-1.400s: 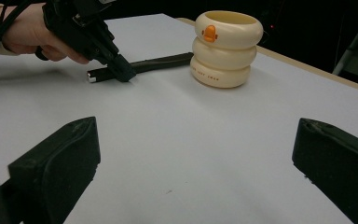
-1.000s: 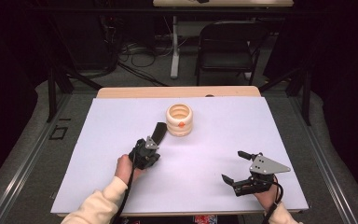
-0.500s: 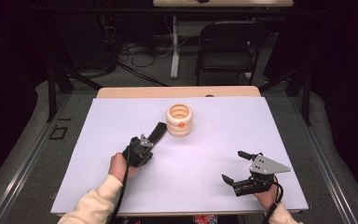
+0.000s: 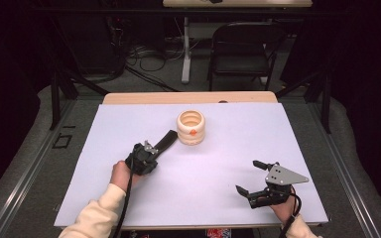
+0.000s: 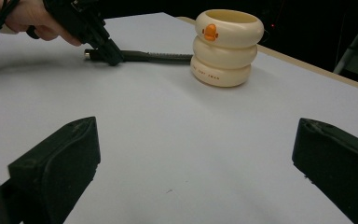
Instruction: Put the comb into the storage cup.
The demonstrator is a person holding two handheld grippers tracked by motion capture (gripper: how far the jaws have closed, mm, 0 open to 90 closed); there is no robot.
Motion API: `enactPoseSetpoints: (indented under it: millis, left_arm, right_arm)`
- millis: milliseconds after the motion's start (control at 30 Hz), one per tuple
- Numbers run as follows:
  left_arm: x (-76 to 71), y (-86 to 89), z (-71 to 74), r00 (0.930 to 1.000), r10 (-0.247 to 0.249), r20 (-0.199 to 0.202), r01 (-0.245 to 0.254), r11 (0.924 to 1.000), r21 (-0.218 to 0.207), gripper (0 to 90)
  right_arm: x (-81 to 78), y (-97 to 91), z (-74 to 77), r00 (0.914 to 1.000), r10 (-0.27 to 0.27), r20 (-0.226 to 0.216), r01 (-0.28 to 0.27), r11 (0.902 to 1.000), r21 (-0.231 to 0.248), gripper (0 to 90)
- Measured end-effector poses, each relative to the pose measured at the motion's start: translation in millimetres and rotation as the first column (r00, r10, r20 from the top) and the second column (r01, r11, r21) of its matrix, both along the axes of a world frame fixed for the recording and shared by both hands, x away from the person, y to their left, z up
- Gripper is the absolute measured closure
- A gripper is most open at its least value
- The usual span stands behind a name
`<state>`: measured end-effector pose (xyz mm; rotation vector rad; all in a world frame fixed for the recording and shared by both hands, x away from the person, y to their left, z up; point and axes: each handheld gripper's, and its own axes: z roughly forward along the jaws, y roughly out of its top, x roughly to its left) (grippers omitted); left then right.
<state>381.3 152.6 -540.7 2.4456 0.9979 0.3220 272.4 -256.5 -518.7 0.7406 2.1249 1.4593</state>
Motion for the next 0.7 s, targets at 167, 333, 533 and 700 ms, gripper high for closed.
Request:
enactPoseSetpoints:
  millis: [167,333,533,700]
  left_arm:
    - [-1.8,-5.1,12.0,0.9996,-0.015,-0.023,0.014,0.9998,-0.012,59.4]
    - [-0.3,-7.0,23.6,1.0000,-0.004,0.001,0.004,0.9998,-0.020,42.4]
    - [9.6,-6.4,25.4,0.9997,0.024,-0.002,-0.024,0.9996,0.011,26.0]
    - [18.1,-7.8,24.0,0.9990,0.045,-0.007,-0.044,0.9981,0.042,18.6]
  right_arm:
    - [-0.3,0.3,-0.1,1.0000,-0.002,-0.007,0.002,1.0000,0.000,0.3]
    - [0.1,0.5,-0.3,1.0000,-0.002,-0.004,0.002,1.0000,-0.003,0.3]
    - [0.5,1.3,-0.6,1.0000,0.001,-0.009,-0.001,1.0000,-0.007,0.4]
    - [0.8,1.4,-0.8,1.0000,0.001,-0.009,-0.002,0.9999,-0.011,0.4]
